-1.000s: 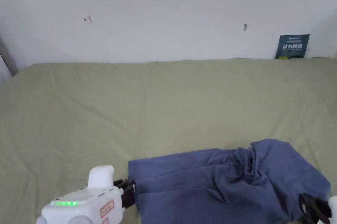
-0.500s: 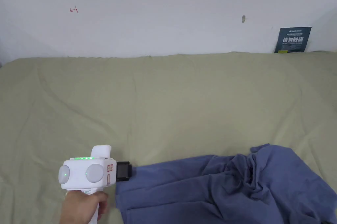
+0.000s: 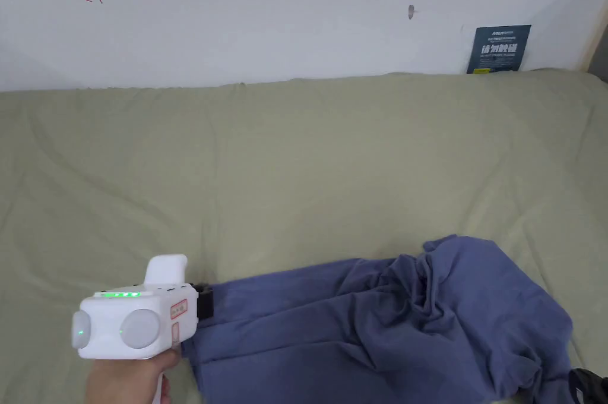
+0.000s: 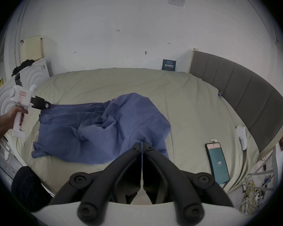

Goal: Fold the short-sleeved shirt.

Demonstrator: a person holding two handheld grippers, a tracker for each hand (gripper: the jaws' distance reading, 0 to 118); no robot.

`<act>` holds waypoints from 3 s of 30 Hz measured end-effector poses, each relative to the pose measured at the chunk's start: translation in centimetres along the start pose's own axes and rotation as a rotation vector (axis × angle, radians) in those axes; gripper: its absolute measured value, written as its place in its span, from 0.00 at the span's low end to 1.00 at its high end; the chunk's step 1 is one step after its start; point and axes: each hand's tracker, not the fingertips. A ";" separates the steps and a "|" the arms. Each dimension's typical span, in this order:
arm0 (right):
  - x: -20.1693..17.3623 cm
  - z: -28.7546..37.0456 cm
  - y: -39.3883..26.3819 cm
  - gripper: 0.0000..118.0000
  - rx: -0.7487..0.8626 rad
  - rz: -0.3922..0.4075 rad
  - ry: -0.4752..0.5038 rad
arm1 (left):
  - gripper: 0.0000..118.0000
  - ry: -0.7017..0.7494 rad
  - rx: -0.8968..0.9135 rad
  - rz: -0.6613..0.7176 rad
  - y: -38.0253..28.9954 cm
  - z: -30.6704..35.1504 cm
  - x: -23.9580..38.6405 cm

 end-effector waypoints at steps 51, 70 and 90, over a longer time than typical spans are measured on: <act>7.4 4.1 27.2 0.03 0.195 0.152 0.047 | 0.00 0.092 0.479 -0.082 17.3 23.5 -2.0; 8.0 5.0 48.3 0.03 0.456 0.019 -0.042 | 0.00 0.233 0.715 0.016 36.2 33.8 -4.2; 8.3 -6.5 39.0 0.03 0.330 -0.038 -0.007 | 0.00 0.202 0.581 0.145 26.1 18.6 -6.2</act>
